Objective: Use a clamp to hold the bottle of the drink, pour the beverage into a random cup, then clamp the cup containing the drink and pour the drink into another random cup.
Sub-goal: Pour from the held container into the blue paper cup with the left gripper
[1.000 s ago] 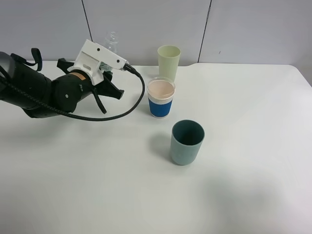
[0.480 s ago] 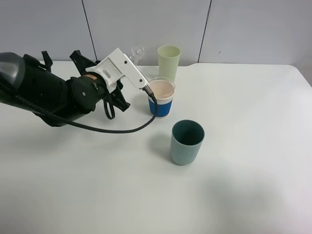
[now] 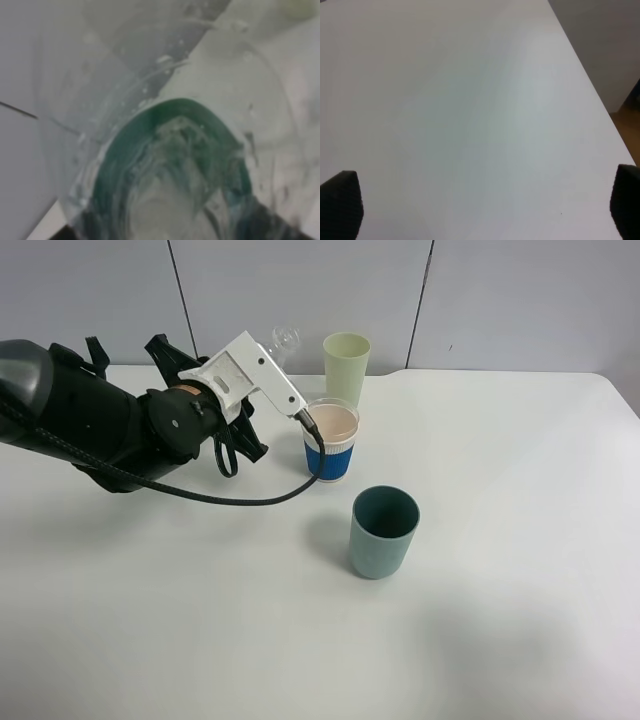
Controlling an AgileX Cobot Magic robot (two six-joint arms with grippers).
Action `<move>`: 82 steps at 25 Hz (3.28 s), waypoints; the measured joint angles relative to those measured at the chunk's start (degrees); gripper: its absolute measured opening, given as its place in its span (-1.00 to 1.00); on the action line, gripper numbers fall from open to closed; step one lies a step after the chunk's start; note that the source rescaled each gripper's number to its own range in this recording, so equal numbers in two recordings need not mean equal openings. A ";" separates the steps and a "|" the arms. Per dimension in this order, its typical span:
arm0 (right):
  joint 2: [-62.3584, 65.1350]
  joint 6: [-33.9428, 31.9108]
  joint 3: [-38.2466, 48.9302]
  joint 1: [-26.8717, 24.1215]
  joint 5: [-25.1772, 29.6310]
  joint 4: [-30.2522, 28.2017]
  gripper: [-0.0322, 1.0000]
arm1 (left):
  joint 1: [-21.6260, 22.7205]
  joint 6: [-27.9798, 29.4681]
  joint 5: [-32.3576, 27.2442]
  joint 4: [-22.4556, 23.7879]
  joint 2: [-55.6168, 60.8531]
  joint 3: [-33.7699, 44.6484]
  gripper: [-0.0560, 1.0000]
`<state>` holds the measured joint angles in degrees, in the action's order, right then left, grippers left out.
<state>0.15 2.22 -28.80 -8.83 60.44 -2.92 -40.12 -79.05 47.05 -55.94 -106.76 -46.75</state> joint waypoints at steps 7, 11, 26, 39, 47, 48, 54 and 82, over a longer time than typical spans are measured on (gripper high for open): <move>0.00 0.00 0.00 0.00 0.00 0.00 0.98 | 0.00 -10.45 0.39 -2.74 -1.20 -3.71 -0.88; 0.00 0.00 0.00 0.00 0.00 0.00 0.98 | 0.00 -19.53 2.85 -5.44 -2.85 -4.84 -0.88; 0.00 0.00 0.00 0.00 0.00 0.00 0.98 | -0.33 -32.92 6.81 -7.71 -5.84 -6.06 -0.88; 0.00 0.00 0.00 0.00 0.00 0.00 0.98 | -2.31 -40.63 7.76 -8.64 -8.37 -6.19 -0.88; 0.00 0.00 0.00 0.00 0.00 0.00 0.98 | -2.31 -44.70 10.80 -10.26 -8.37 -6.19 -0.88; 0.00 0.00 0.00 0.00 0.00 0.00 0.98 | -2.31 -45.14 10.96 -10.26 -8.37 -6.19 -0.88; 0.00 0.00 0.00 0.00 0.00 0.00 0.98 | -2.31 -46.25 12.12 -10.80 -8.37 -6.71 -0.88; 0.00 0.00 0.00 0.00 0.00 0.00 0.98 | -2.31 -53.92 14.86 -7.28 -8.37 -9.50 -0.87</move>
<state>0.15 2.22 -28.80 -8.83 60.44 -2.92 -42.43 -132.97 61.90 -63.22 -115.12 -56.25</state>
